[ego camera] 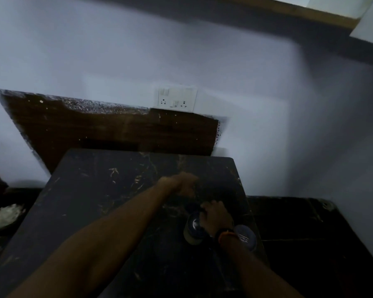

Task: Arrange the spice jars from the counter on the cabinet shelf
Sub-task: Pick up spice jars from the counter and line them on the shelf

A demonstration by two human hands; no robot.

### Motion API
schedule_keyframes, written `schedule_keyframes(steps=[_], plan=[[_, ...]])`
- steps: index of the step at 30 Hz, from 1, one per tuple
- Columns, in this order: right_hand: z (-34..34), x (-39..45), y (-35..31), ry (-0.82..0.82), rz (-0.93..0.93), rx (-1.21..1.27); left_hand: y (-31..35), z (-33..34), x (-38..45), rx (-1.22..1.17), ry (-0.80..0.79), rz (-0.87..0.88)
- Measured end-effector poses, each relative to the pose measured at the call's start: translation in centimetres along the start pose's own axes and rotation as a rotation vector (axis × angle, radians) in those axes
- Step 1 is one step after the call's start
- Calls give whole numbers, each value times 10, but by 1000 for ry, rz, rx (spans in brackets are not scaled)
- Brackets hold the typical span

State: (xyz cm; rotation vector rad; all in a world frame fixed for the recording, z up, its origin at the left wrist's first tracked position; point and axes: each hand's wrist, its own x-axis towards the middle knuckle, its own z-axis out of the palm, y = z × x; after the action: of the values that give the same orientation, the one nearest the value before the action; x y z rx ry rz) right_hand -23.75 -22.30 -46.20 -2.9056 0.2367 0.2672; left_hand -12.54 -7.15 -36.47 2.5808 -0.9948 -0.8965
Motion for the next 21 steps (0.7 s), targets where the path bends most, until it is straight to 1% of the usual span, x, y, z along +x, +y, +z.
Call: schedule_keyframes(steps=[2,5,8,13,17,19,21], plan=[[18,-13,-2,7,-8,-39,-4,22,-2,-73,-30,-33],[33,-27,-3,35,19,27,-14,51,-6,-125,-38,-65],[38,-33,-6,30,43,19,-24,75,-13,-189,-33,-113],[44,-27,-12,-43,77,-62,-29,104,-20,-338,31,-164],[48,-21,-15,-21,84,-61,-31,118,-29,-478,85,-174],[45,-21,-17,-2,64,-71,-31,121,-35,-584,147,-201],[42,-22,-18,18,34,-81,-32,129,-38,-744,234,-276]])
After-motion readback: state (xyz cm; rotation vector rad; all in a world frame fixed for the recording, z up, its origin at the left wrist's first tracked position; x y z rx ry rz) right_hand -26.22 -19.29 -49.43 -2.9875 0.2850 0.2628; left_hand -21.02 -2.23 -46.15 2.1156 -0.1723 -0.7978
